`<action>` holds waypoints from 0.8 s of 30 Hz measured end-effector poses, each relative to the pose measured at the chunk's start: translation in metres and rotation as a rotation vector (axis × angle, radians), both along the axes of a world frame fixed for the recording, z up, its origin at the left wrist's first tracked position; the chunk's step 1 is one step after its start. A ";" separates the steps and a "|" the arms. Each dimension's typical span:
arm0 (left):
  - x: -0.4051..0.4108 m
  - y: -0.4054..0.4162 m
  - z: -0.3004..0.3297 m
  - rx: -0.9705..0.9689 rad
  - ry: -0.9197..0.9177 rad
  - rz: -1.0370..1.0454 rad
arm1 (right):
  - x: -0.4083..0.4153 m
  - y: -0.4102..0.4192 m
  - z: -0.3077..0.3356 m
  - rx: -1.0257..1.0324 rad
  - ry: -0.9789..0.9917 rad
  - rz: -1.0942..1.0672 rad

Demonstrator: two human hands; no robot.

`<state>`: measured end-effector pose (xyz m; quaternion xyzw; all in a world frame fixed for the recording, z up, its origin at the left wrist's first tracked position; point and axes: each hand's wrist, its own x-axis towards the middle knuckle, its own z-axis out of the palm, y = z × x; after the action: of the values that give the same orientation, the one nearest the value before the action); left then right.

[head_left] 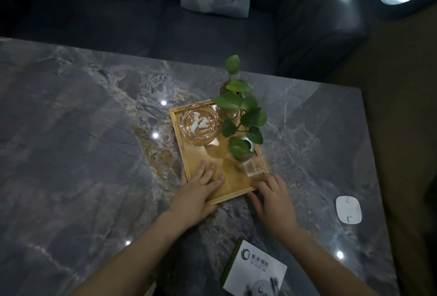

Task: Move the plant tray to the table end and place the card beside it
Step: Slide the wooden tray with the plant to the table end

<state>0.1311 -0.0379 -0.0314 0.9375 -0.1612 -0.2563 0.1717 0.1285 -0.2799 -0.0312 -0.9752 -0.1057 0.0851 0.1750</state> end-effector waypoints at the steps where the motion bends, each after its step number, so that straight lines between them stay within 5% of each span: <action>1: 0.000 0.003 -0.001 -0.001 0.000 -0.014 | -0.002 0.001 0.000 -0.004 -0.003 -0.002; 24: -0.005 0.036 -0.006 0.016 -0.099 -0.159 | -0.026 0.023 0.005 0.009 -0.032 -0.007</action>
<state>0.1261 -0.0014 -0.0370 0.9345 -0.2413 -0.2240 0.1350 0.1026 -0.2567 -0.0261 -0.9760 -0.1054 0.0681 0.1780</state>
